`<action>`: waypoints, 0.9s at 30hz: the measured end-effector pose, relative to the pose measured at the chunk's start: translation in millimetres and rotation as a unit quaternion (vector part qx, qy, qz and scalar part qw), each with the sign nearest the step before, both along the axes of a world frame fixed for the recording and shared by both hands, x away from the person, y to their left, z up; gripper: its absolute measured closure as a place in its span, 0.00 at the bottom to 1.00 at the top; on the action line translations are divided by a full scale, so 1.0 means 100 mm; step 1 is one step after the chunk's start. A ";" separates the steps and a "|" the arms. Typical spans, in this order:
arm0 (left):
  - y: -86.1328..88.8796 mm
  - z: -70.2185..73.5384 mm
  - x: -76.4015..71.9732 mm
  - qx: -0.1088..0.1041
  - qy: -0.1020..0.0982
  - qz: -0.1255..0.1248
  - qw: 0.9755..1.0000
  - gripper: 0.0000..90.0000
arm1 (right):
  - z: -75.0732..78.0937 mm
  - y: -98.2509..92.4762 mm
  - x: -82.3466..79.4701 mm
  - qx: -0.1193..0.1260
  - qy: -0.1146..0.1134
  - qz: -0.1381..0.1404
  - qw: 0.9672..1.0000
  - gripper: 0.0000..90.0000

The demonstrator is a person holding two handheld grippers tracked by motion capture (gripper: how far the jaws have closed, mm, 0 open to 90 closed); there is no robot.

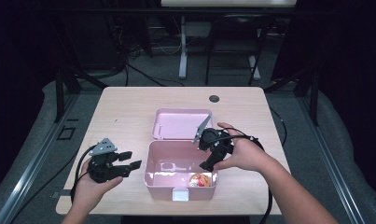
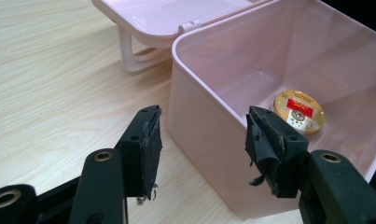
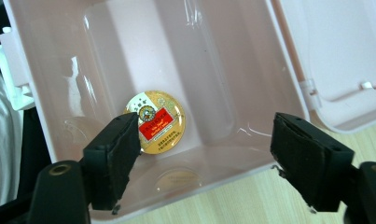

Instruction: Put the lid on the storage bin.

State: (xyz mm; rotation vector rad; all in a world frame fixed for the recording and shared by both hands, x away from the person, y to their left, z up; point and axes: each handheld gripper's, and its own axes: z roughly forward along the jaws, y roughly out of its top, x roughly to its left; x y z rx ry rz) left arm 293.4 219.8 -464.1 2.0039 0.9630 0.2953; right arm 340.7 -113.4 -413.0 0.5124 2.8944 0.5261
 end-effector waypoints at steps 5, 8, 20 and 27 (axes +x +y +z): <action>-0.01 0.00 0.00 0.001 -0.005 -0.002 1.000 0.50 | 0.02 -0.12 -0.04 0.021 -0.005 -0.013 1.000 0.31; -0.01 0.00 0.00 0.003 -0.006 0.000 1.000 0.50 | 0.01 -0.19 -0.06 0.040 -0.007 -0.026 0.999 0.34; -0.06 0.01 -0.02 -0.001 -0.013 -0.019 1.000 0.52 | -0.02 -0.33 -0.08 0.086 -0.027 -0.073 0.993 0.42; -0.09 0.01 -0.03 -0.015 -0.020 -0.032 0.999 0.50 | -0.05 -0.38 -0.08 0.103 -0.026 -0.087 0.991 0.48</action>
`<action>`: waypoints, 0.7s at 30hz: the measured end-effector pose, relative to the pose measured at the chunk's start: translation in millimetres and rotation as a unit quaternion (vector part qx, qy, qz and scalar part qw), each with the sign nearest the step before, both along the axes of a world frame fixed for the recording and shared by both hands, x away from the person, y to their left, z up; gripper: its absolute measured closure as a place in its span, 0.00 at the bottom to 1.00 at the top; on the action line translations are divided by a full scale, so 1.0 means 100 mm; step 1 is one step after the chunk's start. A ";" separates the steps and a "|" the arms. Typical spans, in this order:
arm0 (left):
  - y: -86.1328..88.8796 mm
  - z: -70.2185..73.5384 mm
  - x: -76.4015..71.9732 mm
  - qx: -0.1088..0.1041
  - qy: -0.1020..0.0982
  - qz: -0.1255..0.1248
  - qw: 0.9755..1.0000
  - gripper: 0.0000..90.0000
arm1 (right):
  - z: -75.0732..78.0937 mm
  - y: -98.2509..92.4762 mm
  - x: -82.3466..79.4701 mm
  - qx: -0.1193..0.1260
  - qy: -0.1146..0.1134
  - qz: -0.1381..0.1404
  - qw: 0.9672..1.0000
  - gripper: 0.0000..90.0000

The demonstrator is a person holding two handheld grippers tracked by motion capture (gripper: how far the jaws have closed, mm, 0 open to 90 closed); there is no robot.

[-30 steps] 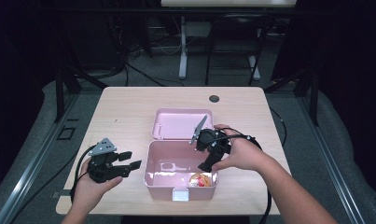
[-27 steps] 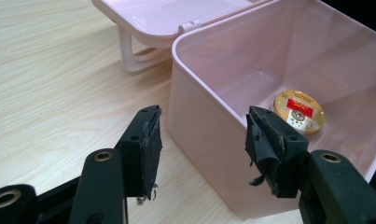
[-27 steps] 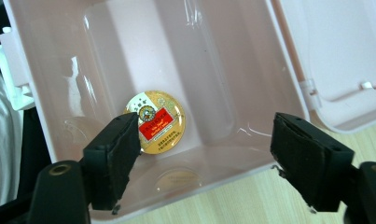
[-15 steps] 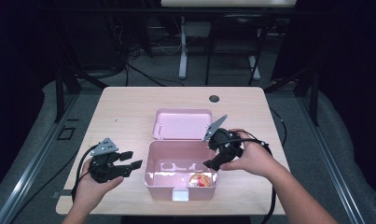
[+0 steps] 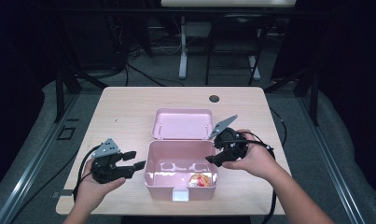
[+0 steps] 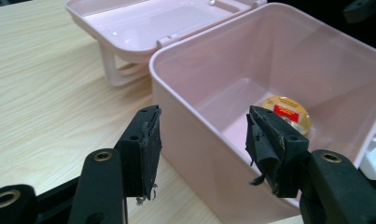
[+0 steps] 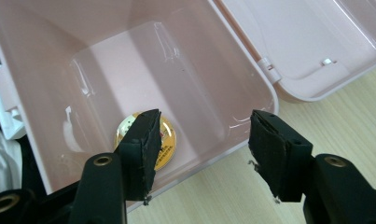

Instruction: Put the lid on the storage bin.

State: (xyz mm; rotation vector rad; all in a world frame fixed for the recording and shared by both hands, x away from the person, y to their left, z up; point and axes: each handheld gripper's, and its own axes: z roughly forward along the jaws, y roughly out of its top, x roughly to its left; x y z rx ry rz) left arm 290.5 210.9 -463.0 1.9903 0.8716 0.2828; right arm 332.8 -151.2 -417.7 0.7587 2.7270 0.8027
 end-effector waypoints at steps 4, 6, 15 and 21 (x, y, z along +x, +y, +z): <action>-0.03 -0.02 -0.01 0.006 -0.002 -0.005 1.000 0.52 | -0.02 -0.02 0.01 0.009 -0.016 -0.015 1.000 0.50; -0.05 -0.03 -0.02 0.015 -0.007 -0.005 1.000 0.56 | -0.03 -0.04 0.02 0.015 -0.022 -0.021 0.999 0.53; -0.10 -0.04 -0.04 0.021 0.001 -0.006 1.000 0.77 | -0.09 -0.08 0.07 0.027 -0.022 -0.041 0.999 0.55; -0.12 -0.05 -0.04 0.021 0.003 -0.003 1.000 0.83 | -0.08 -0.09 0.08 0.041 -0.025 -0.050 0.998 0.56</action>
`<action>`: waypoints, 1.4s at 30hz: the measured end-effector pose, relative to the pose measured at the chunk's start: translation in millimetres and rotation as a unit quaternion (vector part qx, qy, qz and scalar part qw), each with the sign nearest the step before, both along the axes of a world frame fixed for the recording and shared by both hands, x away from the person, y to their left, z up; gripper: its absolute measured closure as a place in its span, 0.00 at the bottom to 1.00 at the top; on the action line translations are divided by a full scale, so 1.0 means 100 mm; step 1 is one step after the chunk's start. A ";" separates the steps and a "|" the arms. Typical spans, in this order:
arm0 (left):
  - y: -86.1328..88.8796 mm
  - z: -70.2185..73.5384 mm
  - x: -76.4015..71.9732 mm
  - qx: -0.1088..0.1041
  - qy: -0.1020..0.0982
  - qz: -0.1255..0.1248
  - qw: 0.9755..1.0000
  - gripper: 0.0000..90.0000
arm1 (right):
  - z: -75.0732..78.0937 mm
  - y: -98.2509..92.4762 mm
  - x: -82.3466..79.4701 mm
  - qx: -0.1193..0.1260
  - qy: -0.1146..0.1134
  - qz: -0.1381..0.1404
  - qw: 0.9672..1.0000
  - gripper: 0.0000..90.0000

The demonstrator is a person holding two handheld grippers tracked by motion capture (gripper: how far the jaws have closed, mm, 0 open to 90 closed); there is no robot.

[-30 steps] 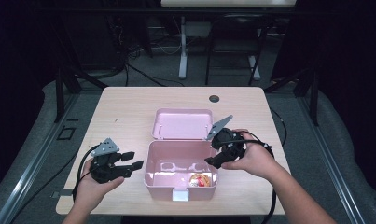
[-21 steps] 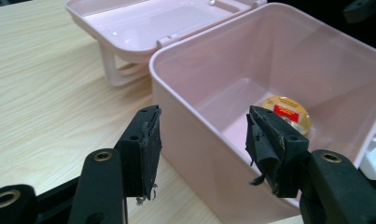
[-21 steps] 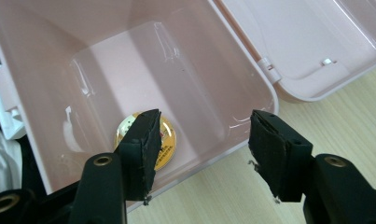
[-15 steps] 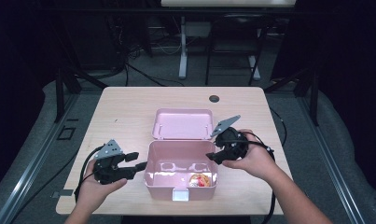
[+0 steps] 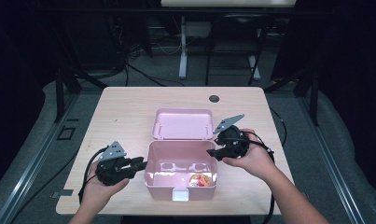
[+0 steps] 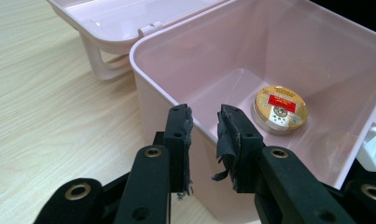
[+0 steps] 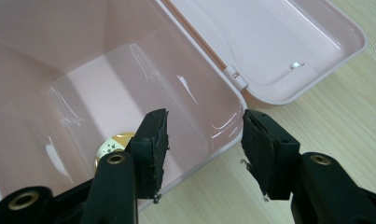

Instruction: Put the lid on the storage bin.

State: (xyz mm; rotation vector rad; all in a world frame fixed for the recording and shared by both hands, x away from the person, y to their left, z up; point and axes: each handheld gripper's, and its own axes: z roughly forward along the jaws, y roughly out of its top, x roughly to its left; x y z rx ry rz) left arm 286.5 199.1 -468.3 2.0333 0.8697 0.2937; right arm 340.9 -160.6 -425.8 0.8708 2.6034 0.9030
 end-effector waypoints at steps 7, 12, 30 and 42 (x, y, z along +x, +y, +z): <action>-0.02 -0.01 0.00 -0.011 0.005 -0.004 1.000 0.88 | -0.03 -0.01 0.05 0.007 0.001 -0.015 1.000 0.56; -0.04 -0.02 0.00 -0.006 0.008 -0.007 1.000 0.90 | -0.03 -0.01 0.09 0.017 -0.007 -0.026 0.999 0.57; -0.05 -0.02 -0.01 0.000 0.003 -0.009 1.000 0.91 | -0.11 0.02 0.40 0.041 0.008 -0.084 0.996 0.57; -0.06 -0.02 -0.01 0.000 0.004 -0.007 1.000 0.91 | -0.13 0.11 0.61 0.042 0.013 -0.122 0.992 0.57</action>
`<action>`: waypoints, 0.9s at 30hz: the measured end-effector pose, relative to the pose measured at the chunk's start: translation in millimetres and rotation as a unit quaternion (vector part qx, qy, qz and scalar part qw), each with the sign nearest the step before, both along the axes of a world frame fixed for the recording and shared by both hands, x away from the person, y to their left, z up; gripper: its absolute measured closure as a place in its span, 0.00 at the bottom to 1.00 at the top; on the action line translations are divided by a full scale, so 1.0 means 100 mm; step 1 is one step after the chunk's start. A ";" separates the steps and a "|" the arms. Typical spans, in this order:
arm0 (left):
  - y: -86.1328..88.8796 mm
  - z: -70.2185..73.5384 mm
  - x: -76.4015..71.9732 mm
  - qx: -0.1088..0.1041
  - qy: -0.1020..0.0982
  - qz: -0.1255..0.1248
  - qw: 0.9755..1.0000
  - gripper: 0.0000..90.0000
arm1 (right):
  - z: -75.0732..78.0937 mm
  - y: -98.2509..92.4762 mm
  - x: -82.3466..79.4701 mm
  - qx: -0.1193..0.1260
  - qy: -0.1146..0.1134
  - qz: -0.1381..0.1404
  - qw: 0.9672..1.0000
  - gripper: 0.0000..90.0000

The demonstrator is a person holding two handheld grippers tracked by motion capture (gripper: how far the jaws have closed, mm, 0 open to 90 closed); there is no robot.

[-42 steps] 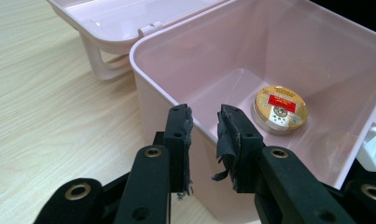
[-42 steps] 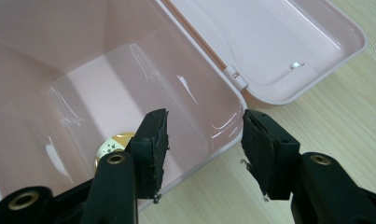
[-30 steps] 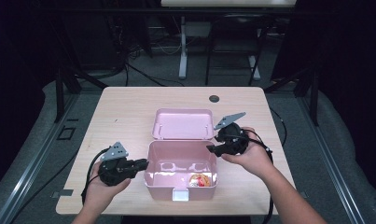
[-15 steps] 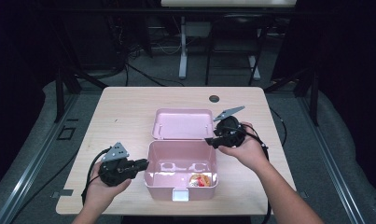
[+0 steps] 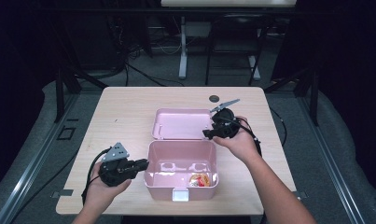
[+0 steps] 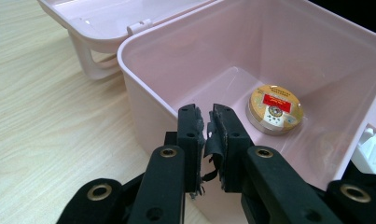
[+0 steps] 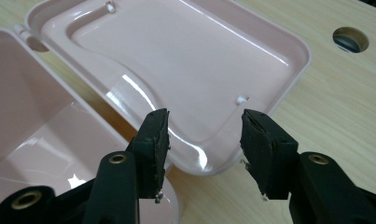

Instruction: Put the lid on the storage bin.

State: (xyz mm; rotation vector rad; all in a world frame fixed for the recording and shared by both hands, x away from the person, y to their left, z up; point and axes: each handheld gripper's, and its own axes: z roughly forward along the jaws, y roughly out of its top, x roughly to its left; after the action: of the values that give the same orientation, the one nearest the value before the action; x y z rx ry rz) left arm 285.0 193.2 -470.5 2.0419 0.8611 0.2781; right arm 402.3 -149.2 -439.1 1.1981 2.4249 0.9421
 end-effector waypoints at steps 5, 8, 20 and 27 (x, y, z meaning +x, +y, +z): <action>0.00 0.00 0.00 0.000 0.000 -0.001 1.000 0.91 | 0.03 0.08 0.06 -0.001 -0.001 -0.010 1.000 0.57; 0.00 0.00 0.00 0.000 -0.002 0.001 1.000 0.91 | 0.03 0.10 0.10 -0.009 0.001 -0.014 1.000 0.56; -0.01 0.00 0.00 0.004 -0.004 -0.001 1.000 0.91 | -0.07 0.10 0.32 -0.008 0.009 -0.048 0.999 0.56; 0.00 0.00 0.00 0.001 -0.003 0.000 1.000 0.91 | -0.14 0.08 0.42 -0.010 0.009 -0.063 0.998 0.57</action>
State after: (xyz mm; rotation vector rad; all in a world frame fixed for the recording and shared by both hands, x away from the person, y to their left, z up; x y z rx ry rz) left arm 284.9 192.7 -470.6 2.0426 0.8566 0.2859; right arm 444.2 -140.9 -452.8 1.3403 2.3346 0.8714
